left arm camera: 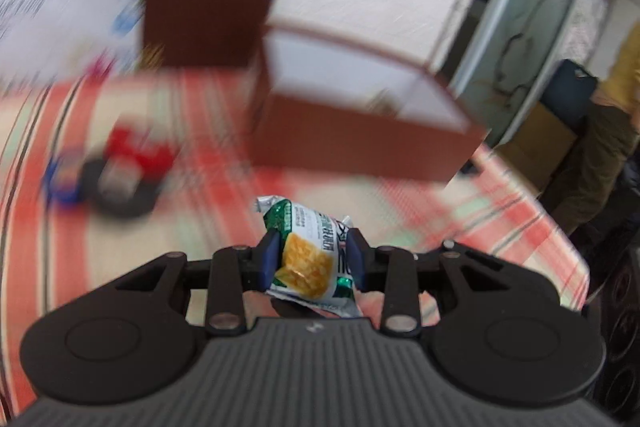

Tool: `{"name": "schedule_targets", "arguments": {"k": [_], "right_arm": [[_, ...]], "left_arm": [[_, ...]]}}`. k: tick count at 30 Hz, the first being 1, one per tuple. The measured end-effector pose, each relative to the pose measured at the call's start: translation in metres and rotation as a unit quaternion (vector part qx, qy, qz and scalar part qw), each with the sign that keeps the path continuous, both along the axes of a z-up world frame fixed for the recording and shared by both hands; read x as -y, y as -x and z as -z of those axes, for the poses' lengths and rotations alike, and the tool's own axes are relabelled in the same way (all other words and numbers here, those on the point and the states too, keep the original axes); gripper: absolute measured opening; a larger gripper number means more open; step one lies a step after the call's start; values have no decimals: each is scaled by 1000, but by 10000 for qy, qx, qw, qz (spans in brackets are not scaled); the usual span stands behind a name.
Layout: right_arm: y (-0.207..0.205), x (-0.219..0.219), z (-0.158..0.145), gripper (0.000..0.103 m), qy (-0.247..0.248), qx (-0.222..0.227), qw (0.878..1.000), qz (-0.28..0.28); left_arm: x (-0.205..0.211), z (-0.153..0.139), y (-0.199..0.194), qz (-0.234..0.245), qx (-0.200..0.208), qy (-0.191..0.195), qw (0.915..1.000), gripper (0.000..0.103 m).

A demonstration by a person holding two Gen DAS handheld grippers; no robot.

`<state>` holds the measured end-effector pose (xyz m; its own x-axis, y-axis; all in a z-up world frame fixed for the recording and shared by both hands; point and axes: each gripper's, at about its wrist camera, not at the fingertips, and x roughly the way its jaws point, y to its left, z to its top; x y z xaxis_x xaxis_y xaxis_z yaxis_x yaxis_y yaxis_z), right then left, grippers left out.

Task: Organize objects
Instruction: 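Carry the snack packet into the brown box and release it, then move the left gripper back to the tape rolls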

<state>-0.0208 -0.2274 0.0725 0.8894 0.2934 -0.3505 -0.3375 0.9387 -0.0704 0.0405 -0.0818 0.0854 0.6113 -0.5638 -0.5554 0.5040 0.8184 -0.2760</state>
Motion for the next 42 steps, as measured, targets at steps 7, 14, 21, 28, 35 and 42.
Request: {"name": "schedule_targets", "arguments": {"k": [7, 14, 21, 28, 35, 42], "right_arm": [[-59, 47, -38, 46, -195, 759, 9947, 667], [-125, 73, -27, 44, -406, 483, 9929, 1010], [-148, 83, -15, 55, -674, 398, 9869, 1411], [-84, 68, -7, 55, -815, 984, 9813, 1437], [-54, 40, 6, 57, -948, 295, 9918, 804], [-52, -6, 26, 57, -515, -454, 9975, 193]], "left_arm": [[68, -49, -57, 194, 811, -128, 9964, 38], [107, -34, -120, -42, 668, -411, 9969, 39], [109, -11, -142, -349, 393, -689, 9962, 51], [86, -16, -81, -199, 834, -549, 9948, 53], [45, -5, -29, -415, 830, -676, 9934, 53], [-36, 38, -14, -1427, 214, -1049, 9840, 53]]}}
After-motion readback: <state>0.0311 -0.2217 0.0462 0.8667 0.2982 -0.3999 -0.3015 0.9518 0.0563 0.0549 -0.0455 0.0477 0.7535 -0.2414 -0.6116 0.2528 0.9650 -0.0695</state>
